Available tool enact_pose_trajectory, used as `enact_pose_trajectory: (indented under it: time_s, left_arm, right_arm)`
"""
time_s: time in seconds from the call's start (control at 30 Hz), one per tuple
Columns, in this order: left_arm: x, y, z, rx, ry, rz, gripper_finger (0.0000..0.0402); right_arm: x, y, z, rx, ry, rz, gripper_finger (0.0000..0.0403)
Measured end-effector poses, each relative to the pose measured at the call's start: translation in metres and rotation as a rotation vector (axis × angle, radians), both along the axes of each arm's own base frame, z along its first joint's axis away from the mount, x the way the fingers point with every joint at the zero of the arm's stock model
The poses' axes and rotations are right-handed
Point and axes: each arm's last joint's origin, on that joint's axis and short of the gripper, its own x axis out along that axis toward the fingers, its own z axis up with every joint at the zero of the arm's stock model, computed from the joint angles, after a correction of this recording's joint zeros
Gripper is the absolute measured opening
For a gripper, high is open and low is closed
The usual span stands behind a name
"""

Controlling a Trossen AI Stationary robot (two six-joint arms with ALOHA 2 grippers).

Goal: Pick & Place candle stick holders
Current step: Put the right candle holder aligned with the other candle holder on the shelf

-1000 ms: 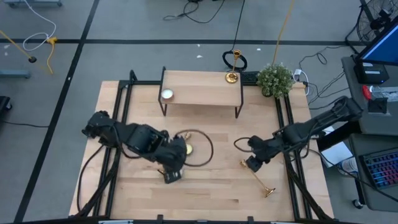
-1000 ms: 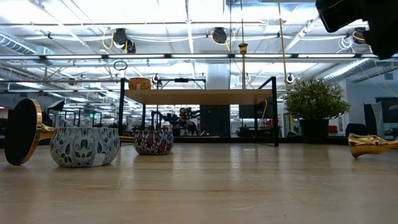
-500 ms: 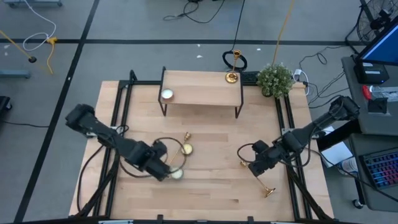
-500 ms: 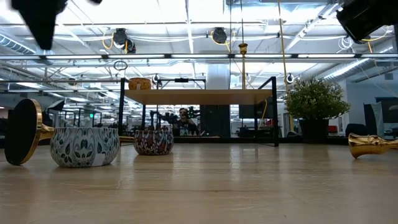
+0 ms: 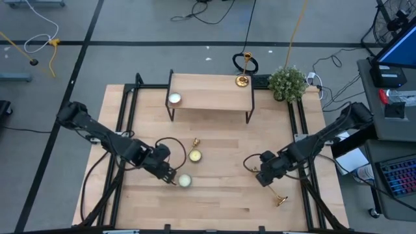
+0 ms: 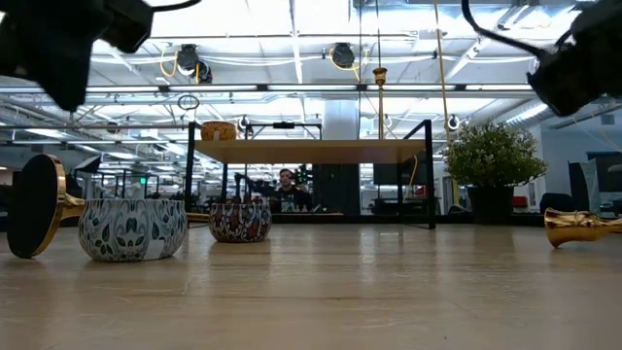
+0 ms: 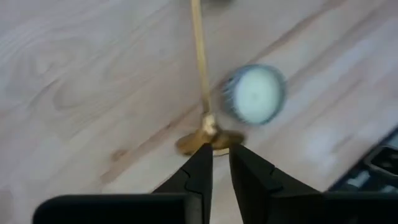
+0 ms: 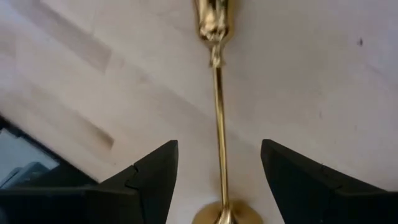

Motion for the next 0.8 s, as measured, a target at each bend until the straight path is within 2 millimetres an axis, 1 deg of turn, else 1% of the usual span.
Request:
enact_pose_trajectory:
  time_s: [0.1, 0.27, 0.5, 0.63, 0.8]
  left_arm:
    - [0.004, 0.000, 0.005, -0.005, -0.072, -0.032, 0.0067]
    - [0.010, 0.002, 0.010, -0.006, -0.148, -0.045, 0.0066]
    - [0.018, 0.001, 0.015, -0.020, -0.236, -0.074, 0.0068]
    - [0.018, 0.003, 0.015, -0.018, -0.233, -0.100, 0.0084]
    - [0.020, 0.007, 0.014, -0.035, -0.219, -0.095, 0.0119]
  right_arm:
    - [0.003, 0.002, -0.006, 0.019, -0.028, 0.010, 0.0229]
    - [0.003, 0.003, -0.015, 0.026, -0.002, 0.039, 0.0229]
    - [0.004, 0.003, -0.015, 0.019, -0.015, 0.049, 0.0229]
    - [0.004, 0.003, -0.015, 0.019, -0.018, 0.051, 0.0229]
    - [0.004, 0.003, -0.015, 0.016, -0.019, 0.046, 0.0229]
